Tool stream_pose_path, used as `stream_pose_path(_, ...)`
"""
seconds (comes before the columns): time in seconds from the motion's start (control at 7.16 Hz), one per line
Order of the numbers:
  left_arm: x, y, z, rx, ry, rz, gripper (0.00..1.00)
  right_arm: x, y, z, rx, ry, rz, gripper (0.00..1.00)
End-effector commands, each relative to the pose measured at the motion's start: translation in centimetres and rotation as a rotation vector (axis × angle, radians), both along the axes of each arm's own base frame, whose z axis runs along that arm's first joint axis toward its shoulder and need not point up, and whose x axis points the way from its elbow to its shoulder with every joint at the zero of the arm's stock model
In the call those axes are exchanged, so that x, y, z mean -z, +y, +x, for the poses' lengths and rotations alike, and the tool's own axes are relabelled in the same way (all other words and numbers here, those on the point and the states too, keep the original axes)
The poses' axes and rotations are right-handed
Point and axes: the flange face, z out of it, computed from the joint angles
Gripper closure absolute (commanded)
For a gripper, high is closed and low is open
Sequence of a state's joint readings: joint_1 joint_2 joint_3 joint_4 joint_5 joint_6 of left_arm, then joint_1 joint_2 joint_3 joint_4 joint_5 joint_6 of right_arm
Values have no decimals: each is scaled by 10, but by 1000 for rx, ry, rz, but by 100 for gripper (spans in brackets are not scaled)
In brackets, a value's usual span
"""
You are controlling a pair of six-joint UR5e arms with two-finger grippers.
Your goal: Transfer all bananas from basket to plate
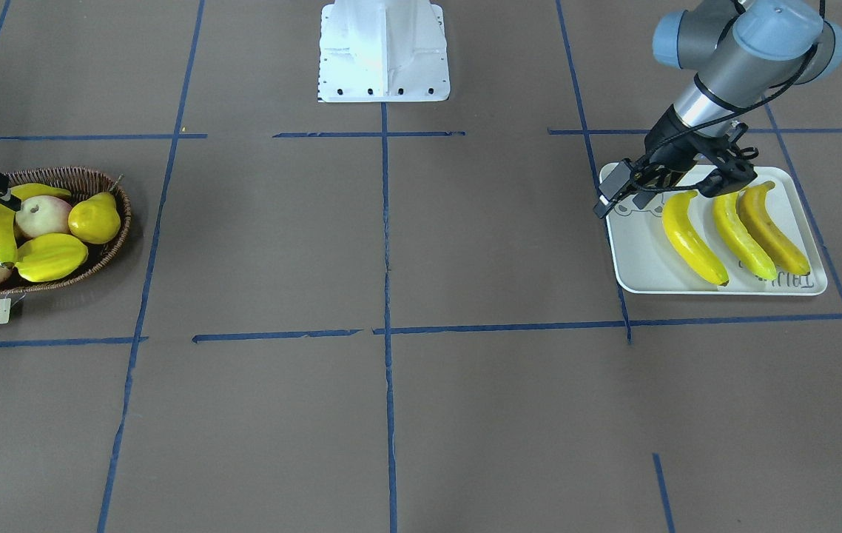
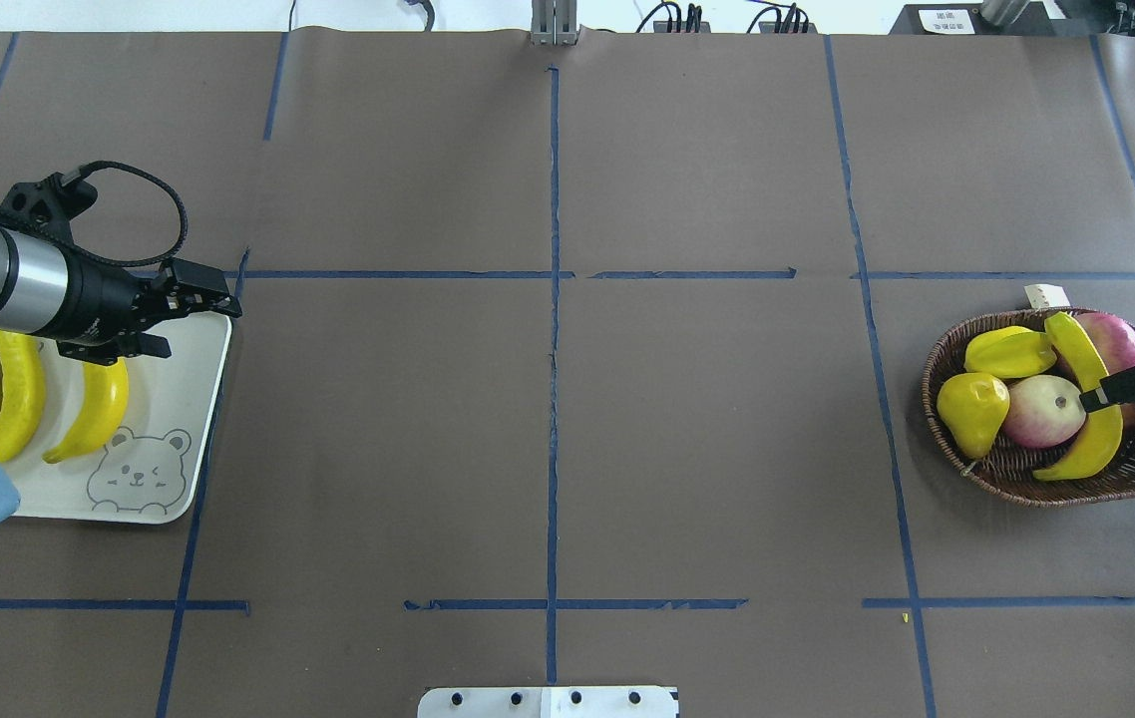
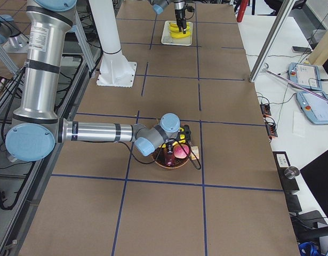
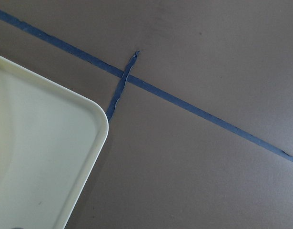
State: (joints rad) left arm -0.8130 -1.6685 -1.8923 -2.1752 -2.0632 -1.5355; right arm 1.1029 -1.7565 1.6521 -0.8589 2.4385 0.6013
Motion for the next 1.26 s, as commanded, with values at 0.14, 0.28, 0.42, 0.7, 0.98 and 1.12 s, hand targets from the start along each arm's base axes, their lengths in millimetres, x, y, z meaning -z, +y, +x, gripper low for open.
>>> stream_pose_path(0.14, -1, 0, 0, 0, -1, -1, 0, 2, 1, -5, 13, -4, 0, 18)
stream_pose_path(0.28, -1, 0, 0, 1, -1, -3, 0, 2, 2, -8, 20, -4, 1, 18)
stream_pose_path(0.42, -1, 0, 0, 1, -1, -3, 0, 2, 3, -10, 24, -3, 2, 24)
stream_pose_path(0.7, -1, 0, 0, 0, -1, -1, 0, 3, 3, -9, 28, -7, 10, 89)
stream_pose_path(0.98, 3, -1, 2, -1, 4, 3, 0, 22, -2, -15, 56, -61, 19, 100)
stream_pose_path(1.12, 3, -1, 2, 5, 7, -8, 0, 25, -2, -13, 63, -80, 11, 100)
